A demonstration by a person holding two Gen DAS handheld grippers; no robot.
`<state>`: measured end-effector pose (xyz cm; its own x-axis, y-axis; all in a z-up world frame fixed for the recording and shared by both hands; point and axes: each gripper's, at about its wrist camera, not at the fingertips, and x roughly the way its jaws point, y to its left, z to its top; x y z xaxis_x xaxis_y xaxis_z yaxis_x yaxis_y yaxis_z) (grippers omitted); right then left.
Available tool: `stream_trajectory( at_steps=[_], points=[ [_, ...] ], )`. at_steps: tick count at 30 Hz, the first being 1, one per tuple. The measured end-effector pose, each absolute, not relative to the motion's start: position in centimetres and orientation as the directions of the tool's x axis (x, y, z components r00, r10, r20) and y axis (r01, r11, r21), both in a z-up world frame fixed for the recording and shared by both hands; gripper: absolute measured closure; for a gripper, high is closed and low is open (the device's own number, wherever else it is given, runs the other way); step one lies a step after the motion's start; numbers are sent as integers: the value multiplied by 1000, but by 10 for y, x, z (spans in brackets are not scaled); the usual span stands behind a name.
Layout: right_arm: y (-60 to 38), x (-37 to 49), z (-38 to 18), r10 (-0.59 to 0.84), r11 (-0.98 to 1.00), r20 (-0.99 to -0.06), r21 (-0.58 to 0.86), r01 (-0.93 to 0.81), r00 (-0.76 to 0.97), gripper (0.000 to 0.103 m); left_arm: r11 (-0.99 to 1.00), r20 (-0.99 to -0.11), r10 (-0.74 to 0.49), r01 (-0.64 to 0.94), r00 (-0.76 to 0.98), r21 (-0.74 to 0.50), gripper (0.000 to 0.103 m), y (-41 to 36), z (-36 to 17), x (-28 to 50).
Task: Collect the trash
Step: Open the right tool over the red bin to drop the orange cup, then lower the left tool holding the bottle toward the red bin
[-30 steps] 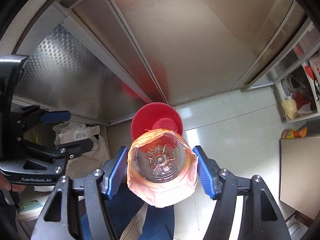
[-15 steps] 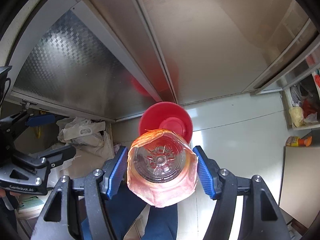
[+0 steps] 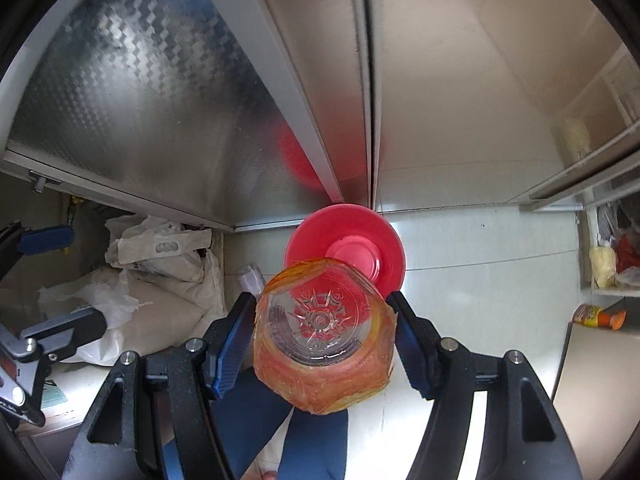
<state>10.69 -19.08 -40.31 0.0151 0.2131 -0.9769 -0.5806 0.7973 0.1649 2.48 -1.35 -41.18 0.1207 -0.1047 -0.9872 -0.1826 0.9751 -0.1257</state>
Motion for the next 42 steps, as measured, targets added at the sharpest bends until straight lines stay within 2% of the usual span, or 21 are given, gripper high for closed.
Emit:
stream_trajectory(
  at_steps=[5,9,11,20,25,32,42],
  points=[
    [-182,109,-415,170,790,-985,138,-598,-3,35,977,-988,-101,-174,114,-120,0,-9,-416,23],
    [-177,109,-415,159,792,-987,117,-599,17,11,974,-988,-102,-191,113,-122,0,-4,-419,20],
    [-175,108,-412,150,792,-988,100,-602,33,6,971,-987,-110,-200,119,-133,0,-1,-419,19],
    [-179,110,-395,156,786,-986,94,-611,50,4,953,-979,-132,-252,157,-169,0,-7,-412,15],
    [-175,115,-406,145,726,-989,106,-679,0,4,898,-968,-162,-379,192,-225,0,-10,-424,6],
    [-183,135,-427,178,607,-983,138,-783,-35,4,792,-982,-33,-594,185,-138,0,-35,-435,-19],
    [-190,145,-466,148,491,-988,109,-864,-40,4,621,-981,1,-769,193,-150,0,-53,-461,-60]
  ],
)
